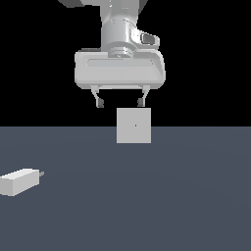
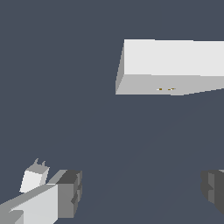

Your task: Plug the charger into the wall socket.

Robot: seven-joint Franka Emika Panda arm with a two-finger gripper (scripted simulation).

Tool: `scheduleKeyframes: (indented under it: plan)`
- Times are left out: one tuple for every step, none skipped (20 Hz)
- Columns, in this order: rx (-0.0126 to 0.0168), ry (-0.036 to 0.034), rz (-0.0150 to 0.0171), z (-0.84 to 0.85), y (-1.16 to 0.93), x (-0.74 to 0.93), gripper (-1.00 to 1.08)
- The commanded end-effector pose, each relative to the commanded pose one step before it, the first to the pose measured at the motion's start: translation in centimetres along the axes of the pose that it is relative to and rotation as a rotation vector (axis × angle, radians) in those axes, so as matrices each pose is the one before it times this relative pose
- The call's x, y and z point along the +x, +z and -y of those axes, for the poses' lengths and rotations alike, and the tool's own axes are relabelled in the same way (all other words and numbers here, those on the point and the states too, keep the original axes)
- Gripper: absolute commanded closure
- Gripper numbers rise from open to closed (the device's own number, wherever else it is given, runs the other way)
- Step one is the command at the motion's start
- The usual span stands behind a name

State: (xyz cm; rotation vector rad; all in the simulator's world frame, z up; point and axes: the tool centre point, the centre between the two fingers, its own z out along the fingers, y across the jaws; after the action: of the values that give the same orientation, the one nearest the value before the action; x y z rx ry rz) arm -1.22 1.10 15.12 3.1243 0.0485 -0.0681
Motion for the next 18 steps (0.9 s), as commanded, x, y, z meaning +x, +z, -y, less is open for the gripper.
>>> scheduleKeyframes:
  plan:
    - [0.0,0.0,0.0,-0.001,0.0,0.0,-0.92]
    - [0.0,0.0,0.0,0.031,0.018,-0.008,-0.92]
    - [0.00002,0.00117,-0.00074,0.024,0.011,-0.039,-0.92]
    - [0.00004,0.00131,-0.00081,0.078,0.044,-0.057,-0.92]
    - [0.00006,0.00204,-0.00125,0.099,0.055,-0.083,-0.92]
    - [0.00008,0.00256,-0.00158,0.133,0.074,-0.106,-0.92]
    - [0.0001,0.00322,-0.00198,0.16,0.089,-0.132,-0.92]
    - [0.00012,0.00381,-0.00235,0.194,0.108,-0.157,-0.92]
    - [0.00014,0.00444,-0.00274,0.229,0.127,-0.183,-0.92]
    - [0.00016,0.00509,-0.00314,0.262,0.146,-0.209,-0.92]
    - [0.00019,0.00576,-0.00355,0.294,0.163,-0.236,-0.92]
    - [0.00021,0.00635,-0.00392,0.327,0.182,-0.26,-0.92]
    - [0.00023,0.00695,-0.00429,0.357,0.199,-0.284,-0.92]
    - [0.00025,0.00752,-0.00465,0.386,0.215,-0.306,-0.92]
    - [0.00028,0.00805,-0.00498,0.415,0.23,-0.327,-0.92]
    - [0.0003,0.00855,-0.00529,0.442,0.245,-0.347,-0.92]
    - [0.00032,0.00902,-0.00558,0.467,0.259,-0.365,-0.92]
    - [0.00035,0.00944,-0.00585,0.491,0.272,-0.381,-0.92]
